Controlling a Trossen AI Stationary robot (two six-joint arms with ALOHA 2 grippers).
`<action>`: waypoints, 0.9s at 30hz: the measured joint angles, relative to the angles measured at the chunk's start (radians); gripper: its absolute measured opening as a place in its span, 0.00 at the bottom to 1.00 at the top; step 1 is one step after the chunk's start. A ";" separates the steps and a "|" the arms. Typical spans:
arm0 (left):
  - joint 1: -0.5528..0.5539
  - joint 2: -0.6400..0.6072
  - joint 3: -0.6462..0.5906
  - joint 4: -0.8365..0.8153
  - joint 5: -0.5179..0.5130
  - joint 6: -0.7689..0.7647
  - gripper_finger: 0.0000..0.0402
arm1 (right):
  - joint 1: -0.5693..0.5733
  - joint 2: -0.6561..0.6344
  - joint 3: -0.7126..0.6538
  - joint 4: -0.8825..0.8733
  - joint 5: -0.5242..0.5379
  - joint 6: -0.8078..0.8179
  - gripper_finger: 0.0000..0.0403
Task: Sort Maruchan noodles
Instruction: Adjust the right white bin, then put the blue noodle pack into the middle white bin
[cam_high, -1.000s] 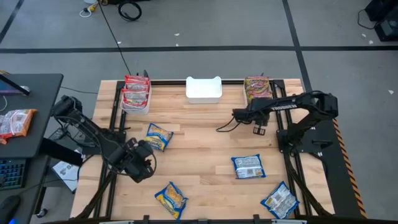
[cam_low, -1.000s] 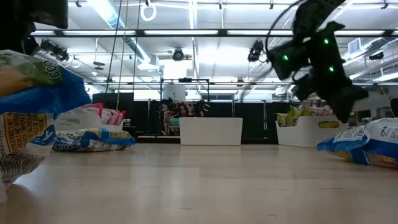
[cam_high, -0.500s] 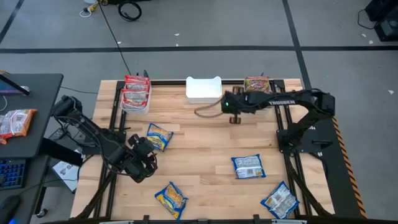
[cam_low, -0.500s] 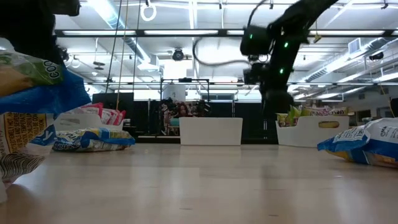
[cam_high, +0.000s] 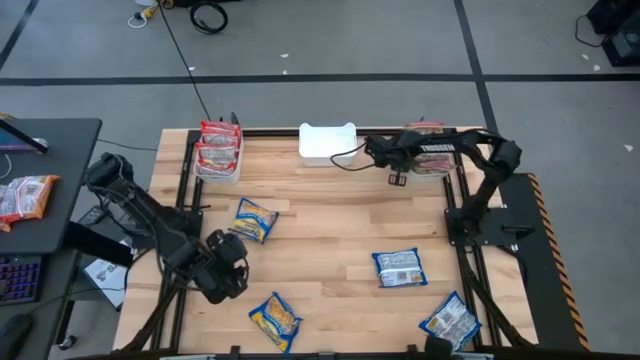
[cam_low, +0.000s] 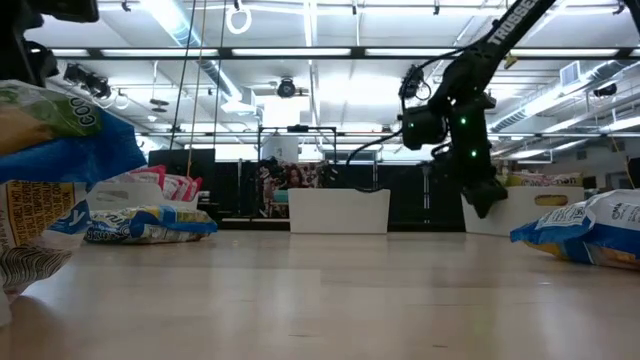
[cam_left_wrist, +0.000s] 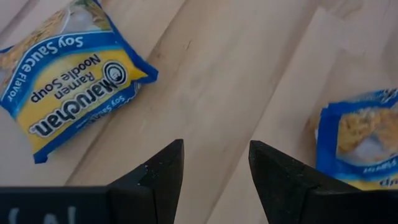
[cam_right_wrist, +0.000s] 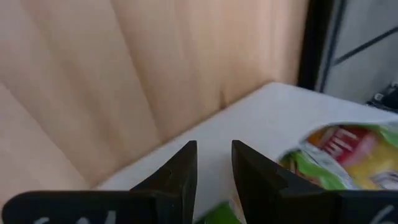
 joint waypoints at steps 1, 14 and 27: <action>-0.004 0.000 0.000 -0.005 0.000 0.000 0.47 | -0.003 -0.011 0.000 -0.011 0.007 0.001 0.26; 0.087 0.001 -0.187 -0.203 0.126 -0.139 0.47 | 0.262 -0.257 -0.001 0.028 -0.252 0.206 0.26; 0.325 0.013 -0.414 0.200 0.035 -0.108 0.47 | 0.676 -0.288 -0.001 0.077 -0.276 0.356 0.26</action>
